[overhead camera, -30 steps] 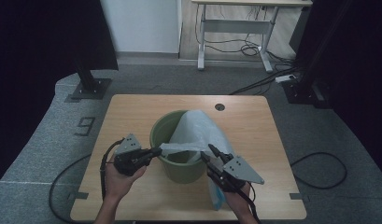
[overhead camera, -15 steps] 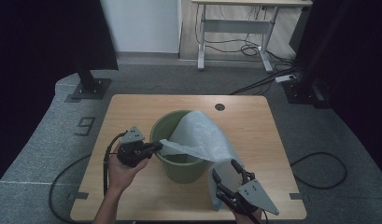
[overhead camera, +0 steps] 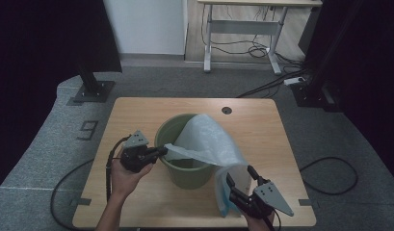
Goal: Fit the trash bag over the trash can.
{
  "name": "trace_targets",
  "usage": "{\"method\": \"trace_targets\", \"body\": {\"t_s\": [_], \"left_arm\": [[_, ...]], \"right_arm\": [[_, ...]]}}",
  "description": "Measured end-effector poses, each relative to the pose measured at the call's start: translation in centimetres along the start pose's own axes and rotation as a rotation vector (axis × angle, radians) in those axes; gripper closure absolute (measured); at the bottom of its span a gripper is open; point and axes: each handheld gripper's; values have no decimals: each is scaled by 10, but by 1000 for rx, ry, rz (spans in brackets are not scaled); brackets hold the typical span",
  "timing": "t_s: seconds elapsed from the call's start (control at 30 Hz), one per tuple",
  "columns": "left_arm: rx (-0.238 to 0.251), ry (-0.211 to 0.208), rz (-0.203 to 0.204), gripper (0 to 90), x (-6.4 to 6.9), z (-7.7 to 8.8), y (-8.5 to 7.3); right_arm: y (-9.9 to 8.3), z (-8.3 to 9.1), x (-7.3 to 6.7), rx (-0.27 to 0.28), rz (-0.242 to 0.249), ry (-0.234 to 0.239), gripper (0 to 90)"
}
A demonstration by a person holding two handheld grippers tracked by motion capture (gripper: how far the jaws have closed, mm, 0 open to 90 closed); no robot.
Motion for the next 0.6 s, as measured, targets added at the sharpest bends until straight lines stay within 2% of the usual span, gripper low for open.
{"method": "trace_targets", "body": {"t_s": [0.1, 0.2, 0.3, 0.37, 0.43, 0.47, 0.6], "left_arm": [[-1, 3, -2, 883, 0, 2, 0], [-1, 4, -3, 883, -1, 2, 0], [0, 2, -2, 883, -1, 2, 0], [1, 3, -2, 882, -1, 2, -1], [1, 4, -2, 881, -1, 2, -1], [1, 5, -3, 881, -1, 2, -1], [-2, 7, -4, 879, 0, 2, 0]], "right_arm": [[1, -1, 0, 4, 6, -22, 237], [8, 3, 6, 27, -6, -39, 238], [13, 7, 17, 19, -9, -55, 227], [13, 7, 19, 17, -16, -55, 227], [11, 4, 21, -15, -50, -34, 219], [11, 4, 21, -15, -50, -34, 219], [6, -2, 10, -23, -39, -7, 202]]}}
Point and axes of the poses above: each handheld gripper's, and its own axes: z roughly backward along the jaws, y roughly out of its top, x roughly to its right, and after that the axes turned 3 degrees about -x, right-handed
